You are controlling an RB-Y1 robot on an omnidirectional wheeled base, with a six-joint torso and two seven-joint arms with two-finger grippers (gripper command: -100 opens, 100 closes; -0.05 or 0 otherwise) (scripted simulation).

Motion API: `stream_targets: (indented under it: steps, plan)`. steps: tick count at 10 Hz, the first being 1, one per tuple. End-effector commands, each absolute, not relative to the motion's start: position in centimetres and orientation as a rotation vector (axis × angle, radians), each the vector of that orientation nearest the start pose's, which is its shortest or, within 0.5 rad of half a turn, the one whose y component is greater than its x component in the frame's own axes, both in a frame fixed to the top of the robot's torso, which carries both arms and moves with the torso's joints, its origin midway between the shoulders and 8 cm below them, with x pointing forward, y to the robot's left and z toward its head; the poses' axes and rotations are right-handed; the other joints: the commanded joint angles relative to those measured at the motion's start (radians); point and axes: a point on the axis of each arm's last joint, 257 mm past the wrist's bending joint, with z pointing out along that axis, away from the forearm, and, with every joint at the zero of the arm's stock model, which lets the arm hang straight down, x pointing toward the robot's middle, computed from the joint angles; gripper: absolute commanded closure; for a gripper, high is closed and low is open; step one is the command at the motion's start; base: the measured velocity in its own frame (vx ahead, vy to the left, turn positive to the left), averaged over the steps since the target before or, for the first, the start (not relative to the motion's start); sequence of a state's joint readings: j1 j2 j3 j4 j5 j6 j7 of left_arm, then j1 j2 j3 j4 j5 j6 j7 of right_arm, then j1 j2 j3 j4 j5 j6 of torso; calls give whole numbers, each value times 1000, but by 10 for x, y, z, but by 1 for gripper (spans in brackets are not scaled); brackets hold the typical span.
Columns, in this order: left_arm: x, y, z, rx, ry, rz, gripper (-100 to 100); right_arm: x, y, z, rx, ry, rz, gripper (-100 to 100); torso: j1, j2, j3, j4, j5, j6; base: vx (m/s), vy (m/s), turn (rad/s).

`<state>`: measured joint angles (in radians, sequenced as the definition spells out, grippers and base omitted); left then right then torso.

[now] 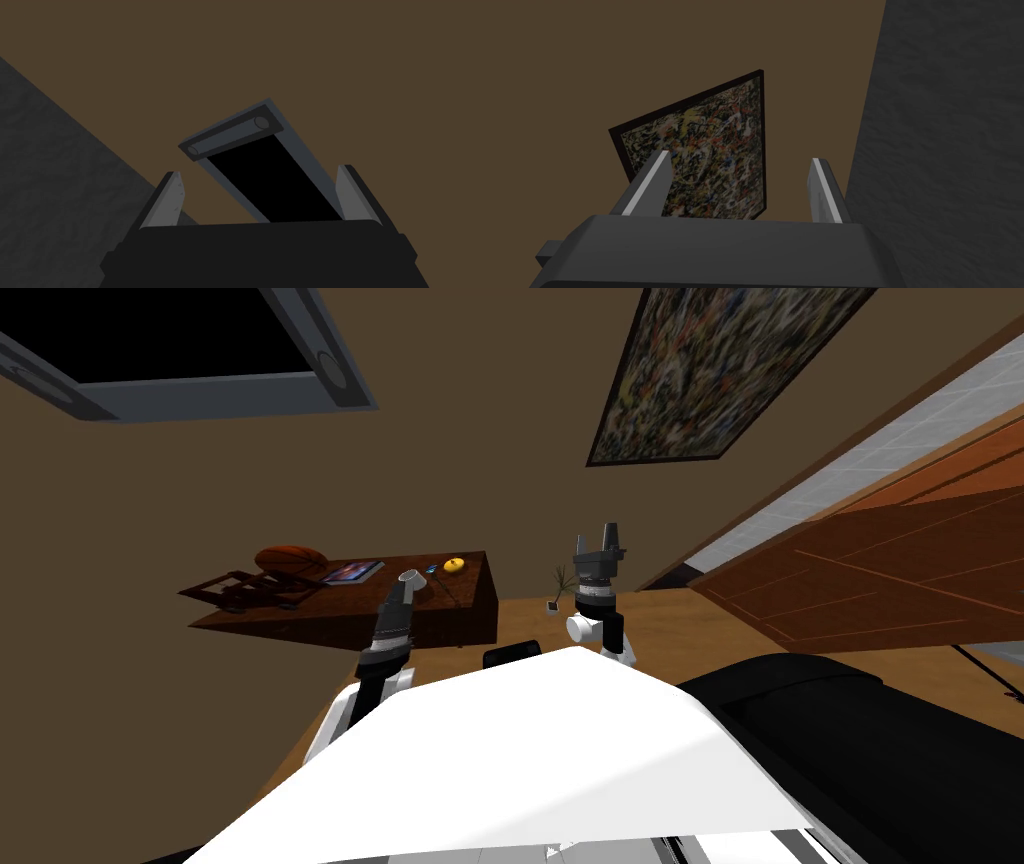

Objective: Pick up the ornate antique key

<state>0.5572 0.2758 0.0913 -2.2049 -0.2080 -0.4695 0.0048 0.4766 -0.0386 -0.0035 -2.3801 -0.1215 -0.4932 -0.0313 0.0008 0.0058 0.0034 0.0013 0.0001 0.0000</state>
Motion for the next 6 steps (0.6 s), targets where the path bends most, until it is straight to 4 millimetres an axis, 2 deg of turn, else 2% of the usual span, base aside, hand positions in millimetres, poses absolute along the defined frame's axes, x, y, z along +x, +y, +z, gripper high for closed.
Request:
stream_targets:
  steps: [1,5,6]
  plan:
    - [362,294,-54,-400,1114,-952,-100,322,-282,74,620,485,1446,0,0,0,0,0,0,0,-82,1,-81]
    - [366,335,-93,-346,1288,-774,-100,322,-282,74,620,485,1446,0,0,-1,-1,0,0,0,-67,-1,-113]
    - [367,334,-93,-336,1295,-773,-100,322,-282,74,620,485,1446,0,0,-2,-1,0,0,0,-36,-6,-30]
